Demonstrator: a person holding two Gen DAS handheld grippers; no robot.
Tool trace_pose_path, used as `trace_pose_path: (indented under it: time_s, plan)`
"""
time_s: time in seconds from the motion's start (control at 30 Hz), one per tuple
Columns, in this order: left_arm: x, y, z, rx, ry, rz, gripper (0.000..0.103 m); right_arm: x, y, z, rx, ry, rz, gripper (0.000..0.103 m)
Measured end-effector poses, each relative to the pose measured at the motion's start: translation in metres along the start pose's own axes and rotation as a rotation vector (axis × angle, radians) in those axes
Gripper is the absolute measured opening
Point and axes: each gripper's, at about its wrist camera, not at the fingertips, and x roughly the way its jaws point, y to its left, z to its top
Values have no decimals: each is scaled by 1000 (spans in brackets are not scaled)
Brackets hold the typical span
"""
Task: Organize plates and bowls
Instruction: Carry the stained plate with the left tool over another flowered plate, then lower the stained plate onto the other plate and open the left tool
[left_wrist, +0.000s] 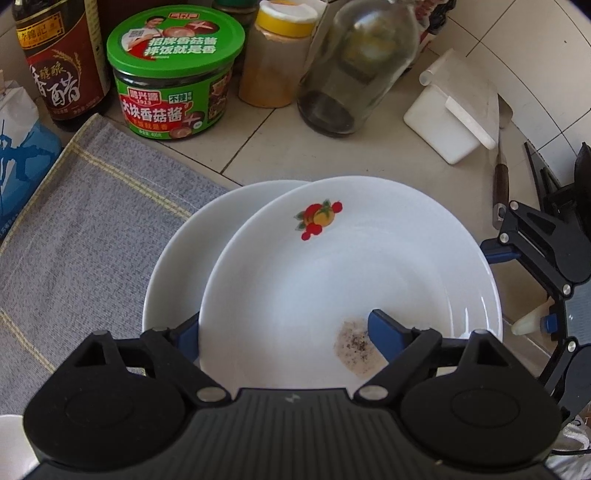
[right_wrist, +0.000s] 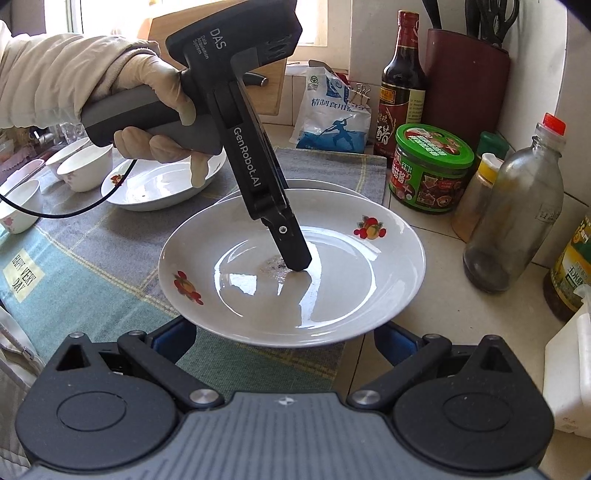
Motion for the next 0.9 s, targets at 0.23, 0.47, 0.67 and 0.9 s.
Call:
trace_pose_path:
  time_s: [0.23, 0.47, 0.67, 0.9]
  plan:
    - [2, -1, 3, 4, 16, 12, 91, -2, 0, -3, 18, -23, 11, 103]
    - [-2, 2, 4, 4, 24, 23, 91, -2, 0, -3, 16, -35, 20, 103]
    - [-5, 3, 0, 0, 37, 35, 91, -2, -1, -3, 15, -42, 29, 103]
    - [-16, 13, -10, -57, 33, 9, 91, 1, -1, -2, 17, -42, 37, 103]
